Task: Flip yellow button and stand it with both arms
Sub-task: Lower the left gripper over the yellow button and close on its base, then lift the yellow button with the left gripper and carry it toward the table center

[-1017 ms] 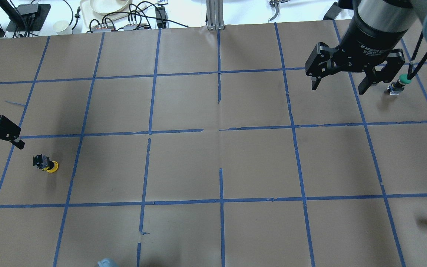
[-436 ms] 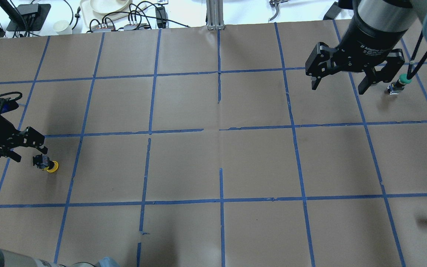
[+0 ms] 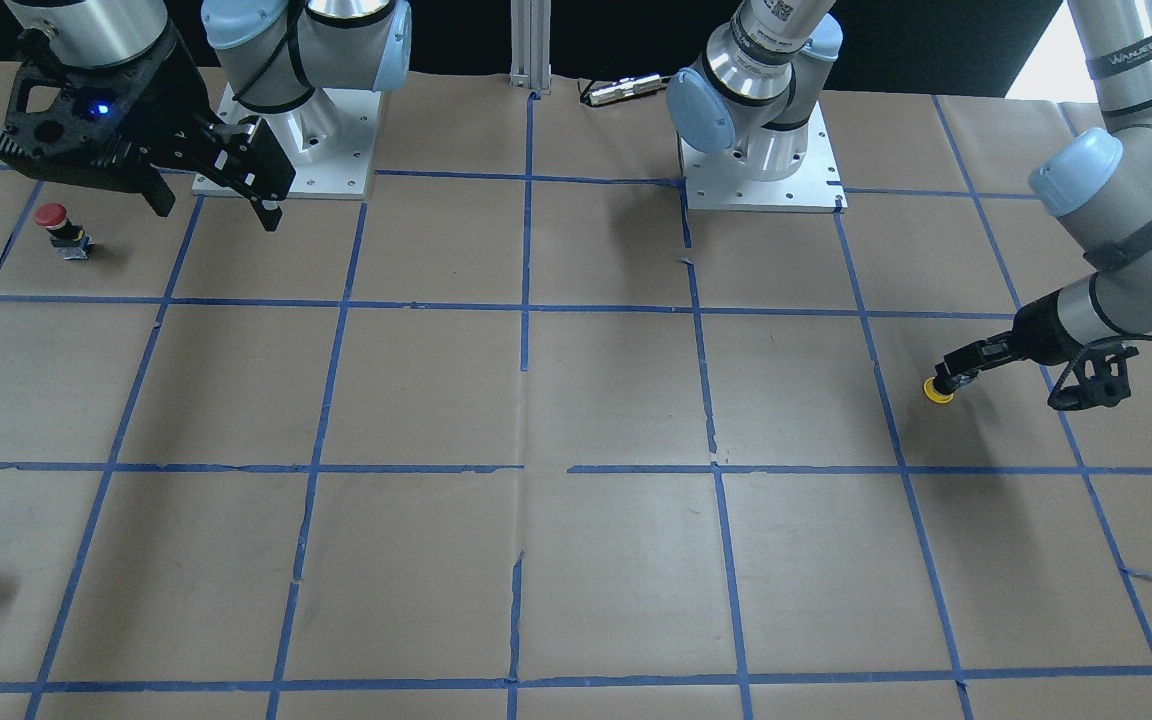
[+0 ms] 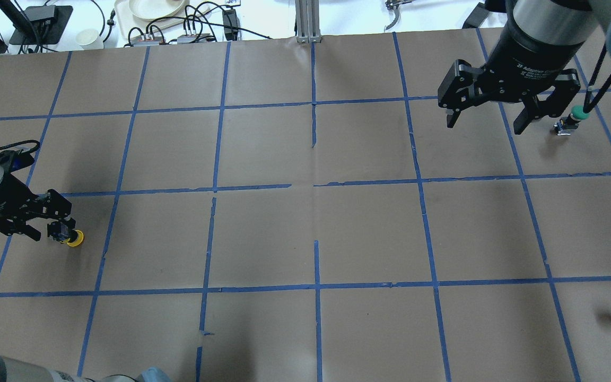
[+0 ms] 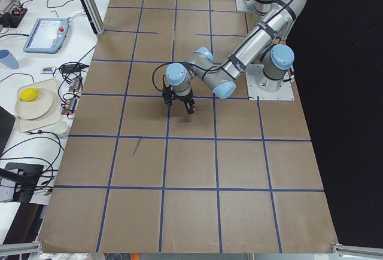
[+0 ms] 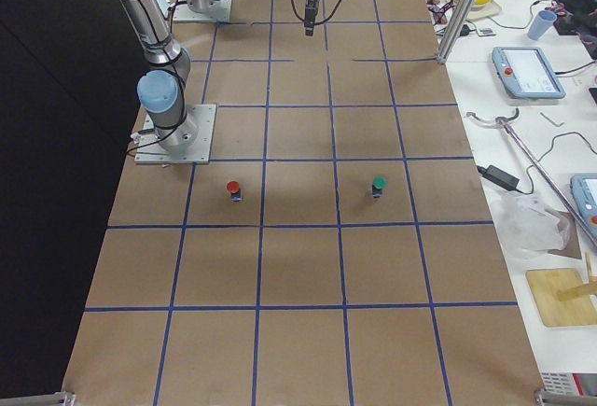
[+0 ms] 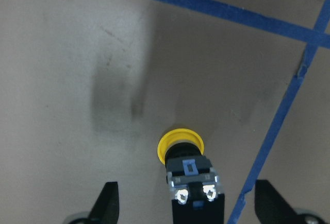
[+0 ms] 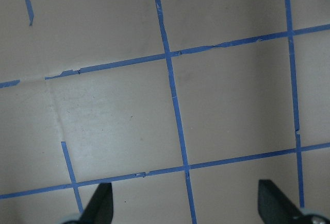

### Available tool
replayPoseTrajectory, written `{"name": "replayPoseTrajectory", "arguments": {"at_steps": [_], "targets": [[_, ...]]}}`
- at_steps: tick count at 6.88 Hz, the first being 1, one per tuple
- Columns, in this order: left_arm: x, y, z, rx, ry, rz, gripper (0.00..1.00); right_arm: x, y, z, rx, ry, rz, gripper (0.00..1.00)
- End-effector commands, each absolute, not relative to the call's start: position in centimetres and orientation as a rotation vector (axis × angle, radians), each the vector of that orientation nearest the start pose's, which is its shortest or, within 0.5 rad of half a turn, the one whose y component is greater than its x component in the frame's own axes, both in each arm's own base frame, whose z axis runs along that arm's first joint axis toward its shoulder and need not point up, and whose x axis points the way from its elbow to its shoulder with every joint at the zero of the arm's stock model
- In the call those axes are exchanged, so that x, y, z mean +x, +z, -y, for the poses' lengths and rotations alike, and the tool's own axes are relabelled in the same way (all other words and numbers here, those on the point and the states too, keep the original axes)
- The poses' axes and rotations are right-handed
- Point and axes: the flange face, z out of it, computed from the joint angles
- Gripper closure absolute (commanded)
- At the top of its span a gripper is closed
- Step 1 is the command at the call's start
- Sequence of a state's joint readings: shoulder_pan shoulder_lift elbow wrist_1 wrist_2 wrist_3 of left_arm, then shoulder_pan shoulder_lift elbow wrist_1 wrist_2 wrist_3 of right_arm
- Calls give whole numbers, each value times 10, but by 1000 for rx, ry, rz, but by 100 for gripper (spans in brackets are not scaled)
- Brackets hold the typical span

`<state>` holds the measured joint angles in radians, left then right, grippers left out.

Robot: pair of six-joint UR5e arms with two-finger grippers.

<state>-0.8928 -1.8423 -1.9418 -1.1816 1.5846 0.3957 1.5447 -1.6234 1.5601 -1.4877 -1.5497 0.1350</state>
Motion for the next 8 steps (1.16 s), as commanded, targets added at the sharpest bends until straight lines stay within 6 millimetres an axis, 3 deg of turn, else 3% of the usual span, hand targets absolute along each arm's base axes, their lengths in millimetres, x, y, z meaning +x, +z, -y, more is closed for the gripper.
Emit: {"name": "replayPoseTrajectory", "arguments": {"at_steps": [1, 3, 5, 6, 8], "targets": [[207, 217, 469, -458, 372, -3208, 86, 123, 512, 469, 251, 26, -3109, 0], [196, 222, 475, -395, 363, -3265, 96, 123, 513, 470, 251, 9, -3112, 0], [184, 245, 488, -104, 179, -3547, 96, 123, 513, 470, 249, 9, -3115, 0], [161, 245, 495, -96, 90, -3700, 96, 123, 513, 470, 252, 8, -3116, 0], [62, 253, 513, -6, -10, -3964, 96, 123, 512, 469, 249, 11, -3120, 0]]}}
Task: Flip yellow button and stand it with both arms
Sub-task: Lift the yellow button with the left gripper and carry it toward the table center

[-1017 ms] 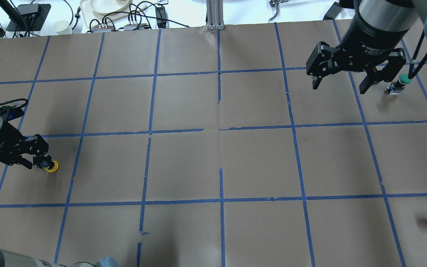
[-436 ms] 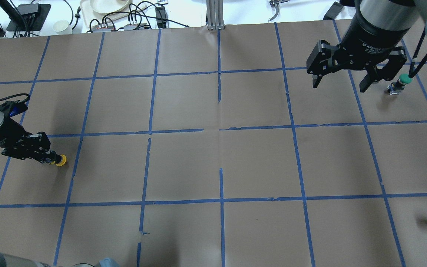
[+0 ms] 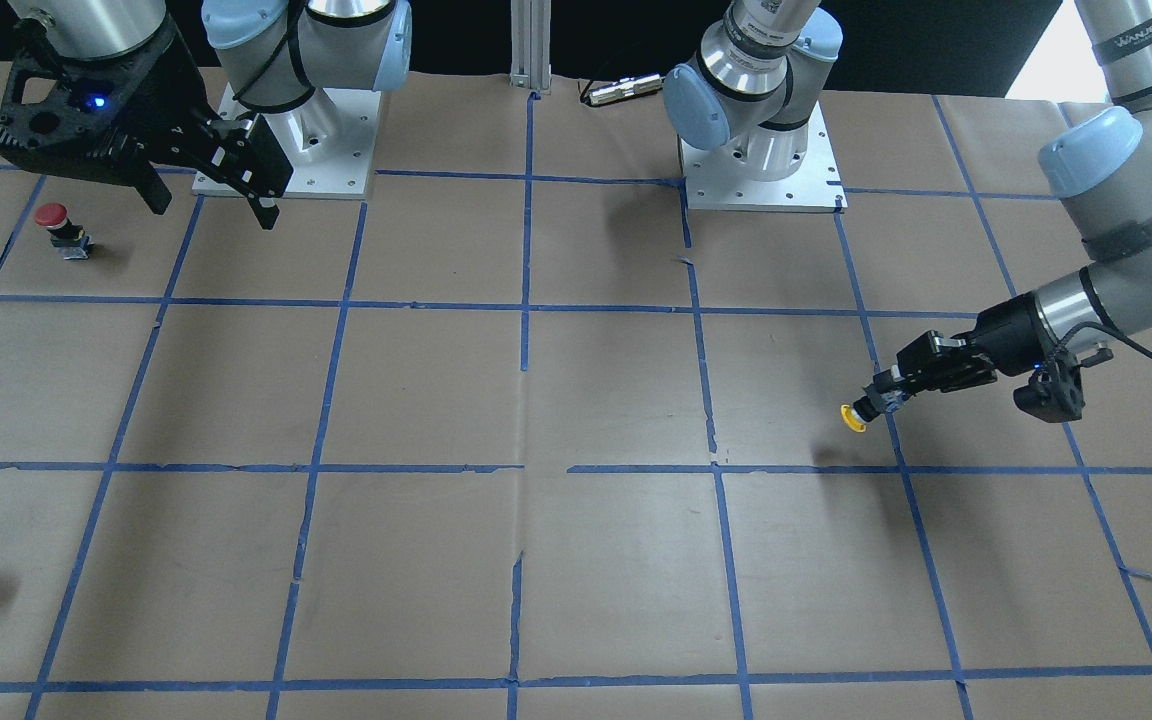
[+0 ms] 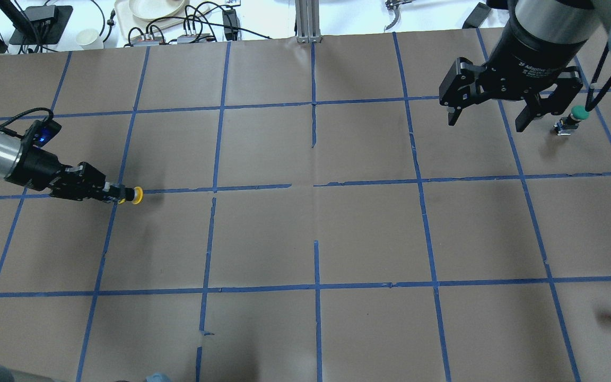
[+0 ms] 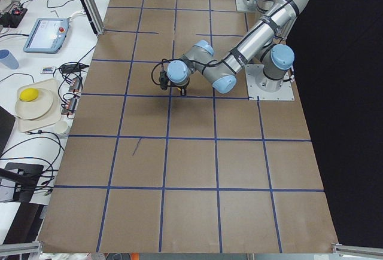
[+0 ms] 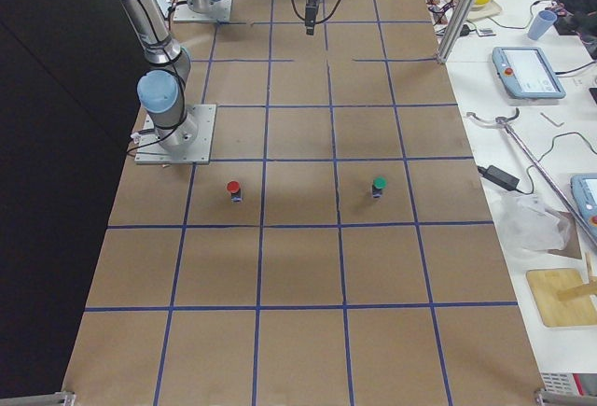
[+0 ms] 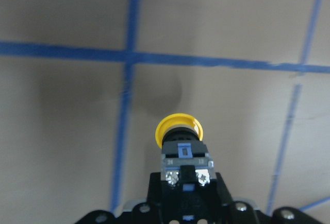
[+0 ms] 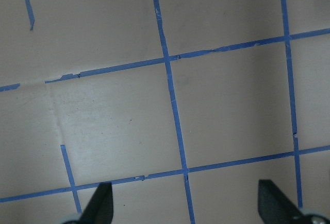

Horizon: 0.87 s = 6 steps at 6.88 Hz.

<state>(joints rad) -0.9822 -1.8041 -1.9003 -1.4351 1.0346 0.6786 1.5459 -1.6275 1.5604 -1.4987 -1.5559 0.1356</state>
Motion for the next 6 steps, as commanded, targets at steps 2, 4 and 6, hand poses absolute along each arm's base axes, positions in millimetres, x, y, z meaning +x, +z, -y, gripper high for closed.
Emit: {"name": "replayPoseTrajectory", "arguments": {"at_steps": [2, 4, 6], "targets": [[-38, 272, 522, -22, 112, 2033, 96, 122, 512, 470, 252, 11, -3118, 0], [-129, 297, 523, -89, 173, 1805, 96, 123, 514, 470, 256, 9, -3108, 0], [-180, 309, 517, -130, 196, 1671, 96, 119, 508, 472, 261, 45, -3104, 0]]}}
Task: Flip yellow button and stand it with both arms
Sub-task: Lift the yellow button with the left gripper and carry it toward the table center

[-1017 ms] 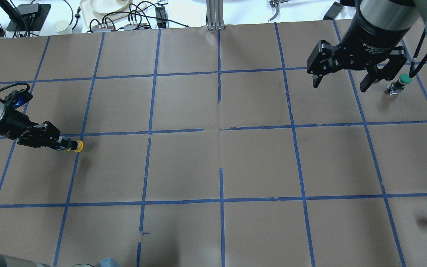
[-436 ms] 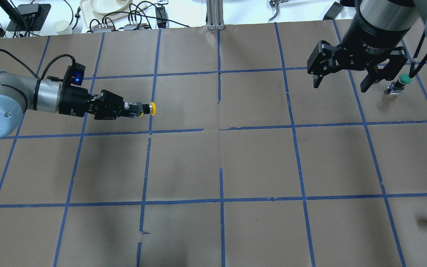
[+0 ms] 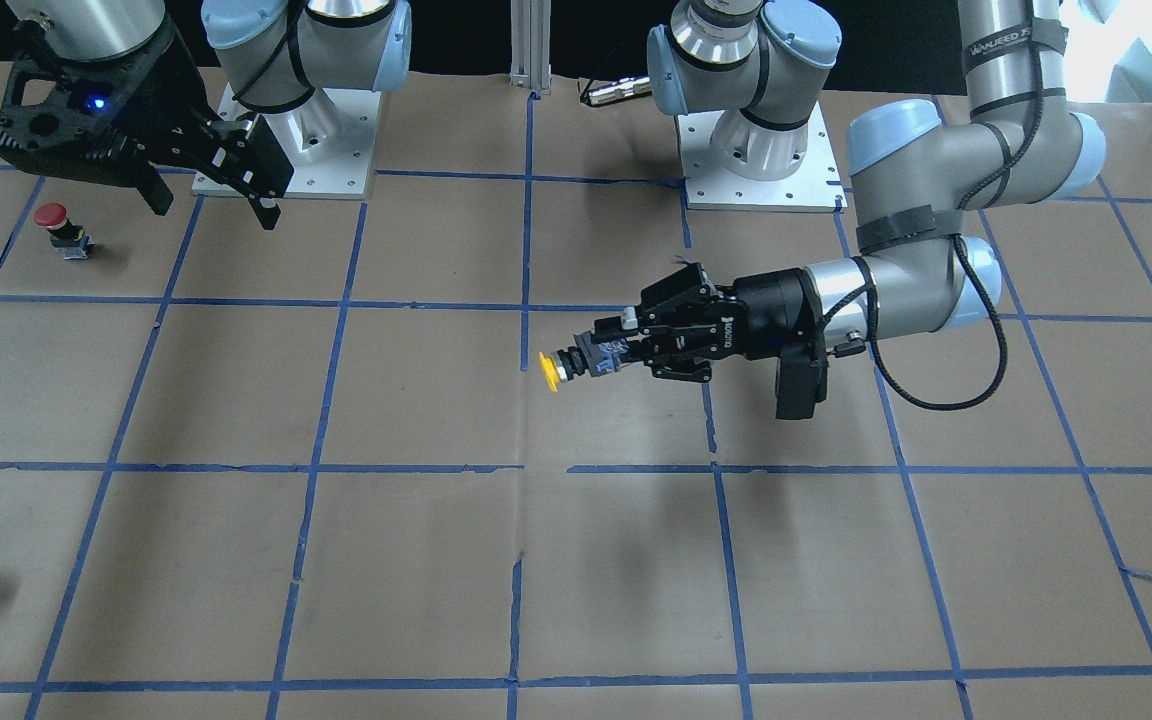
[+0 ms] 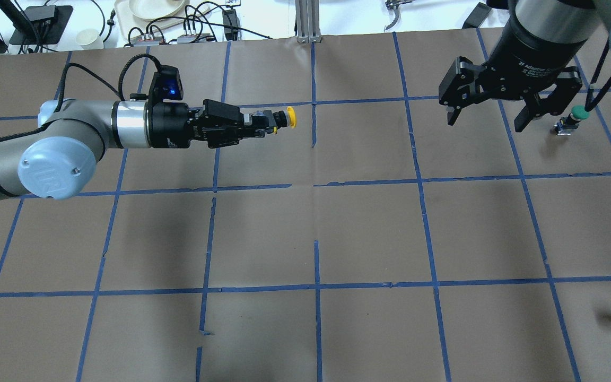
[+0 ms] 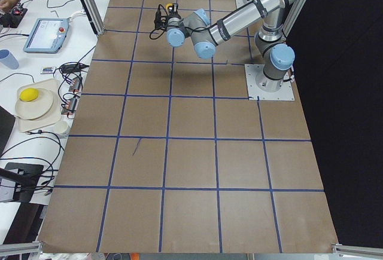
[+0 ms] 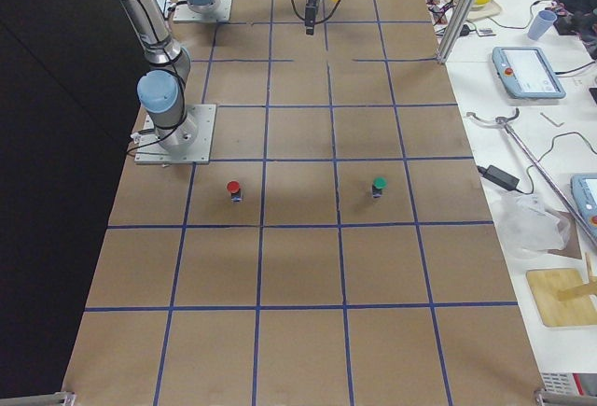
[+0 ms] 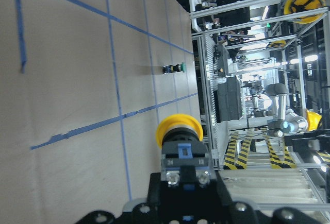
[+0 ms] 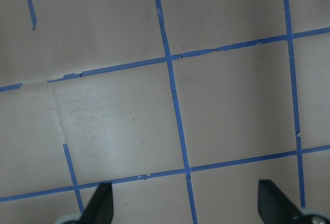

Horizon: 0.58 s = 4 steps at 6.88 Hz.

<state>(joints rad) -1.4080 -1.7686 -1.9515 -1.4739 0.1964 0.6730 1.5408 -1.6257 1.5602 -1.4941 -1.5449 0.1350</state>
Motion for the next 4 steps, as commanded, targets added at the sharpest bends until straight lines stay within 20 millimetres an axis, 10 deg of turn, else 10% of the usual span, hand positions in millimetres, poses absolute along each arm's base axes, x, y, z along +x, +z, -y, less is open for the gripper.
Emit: {"name": "replayPoseTrajectory", "arguments": {"at_steps": [1, 4], "targets": [[-196, 315, 515, -131, 208, 1609, 96, 119, 507, 471, 286, 70, -3081, 0], [-227, 293, 476, -199, 256, 1518, 96, 110, 509, 477, 462, 106, -2934, 0]]}}
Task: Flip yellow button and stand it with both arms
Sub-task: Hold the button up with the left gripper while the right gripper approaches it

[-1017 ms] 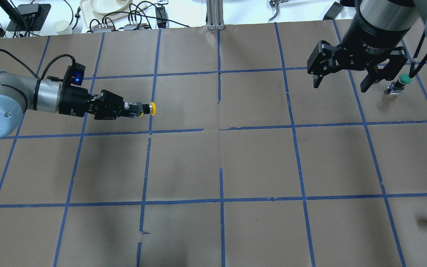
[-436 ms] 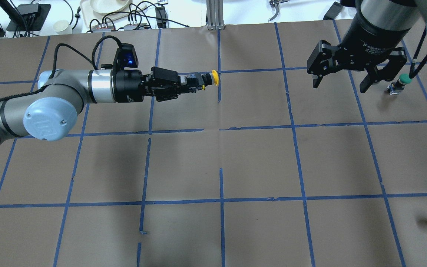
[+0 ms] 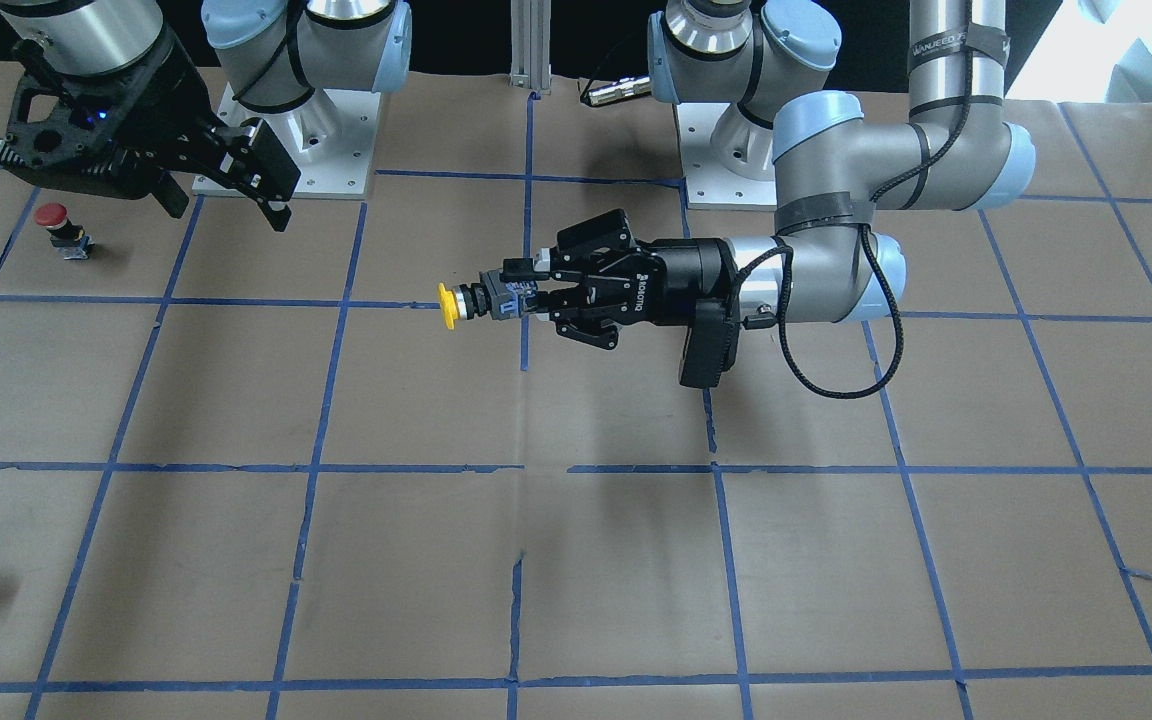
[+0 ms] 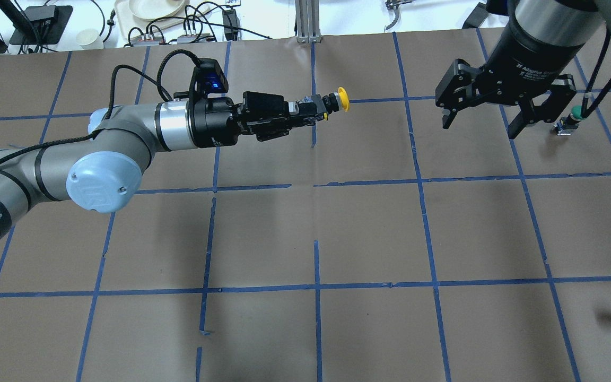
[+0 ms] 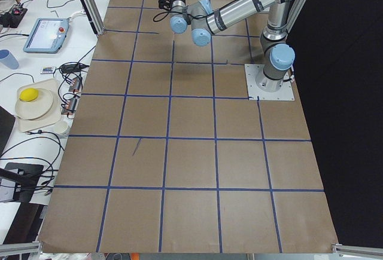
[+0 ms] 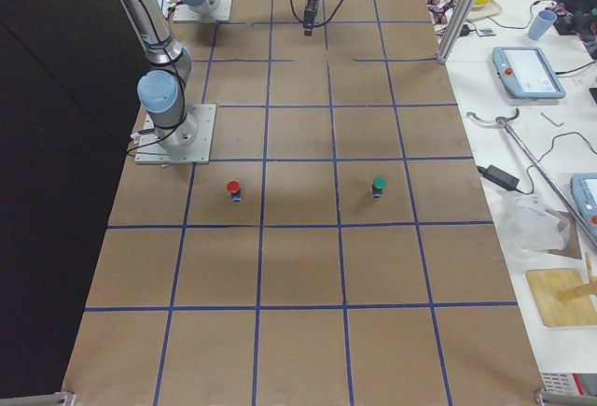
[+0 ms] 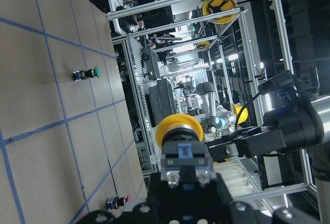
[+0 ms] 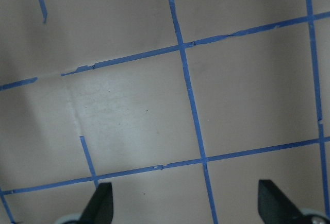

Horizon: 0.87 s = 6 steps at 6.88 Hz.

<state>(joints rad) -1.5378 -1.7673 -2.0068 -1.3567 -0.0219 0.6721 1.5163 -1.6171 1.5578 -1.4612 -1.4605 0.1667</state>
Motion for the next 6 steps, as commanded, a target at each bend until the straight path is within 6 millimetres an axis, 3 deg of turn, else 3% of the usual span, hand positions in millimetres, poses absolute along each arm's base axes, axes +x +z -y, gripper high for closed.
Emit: {"name": "replayPoseTrajectory", "arguments": {"at_steps": [1, 2, 6], "targets": [[-227, 271, 448, -202, 317, 1444, 96, 99, 514, 479, 590, 132, -2799, 0], [-225, 261, 430, -175, 334, 1386, 96, 93, 517, 481, 688, 154, -2704, 0], [-226, 266, 433, -173, 362, 1315, 96, 117, 510, 486, 1057, 355, -2308, 0]]}}
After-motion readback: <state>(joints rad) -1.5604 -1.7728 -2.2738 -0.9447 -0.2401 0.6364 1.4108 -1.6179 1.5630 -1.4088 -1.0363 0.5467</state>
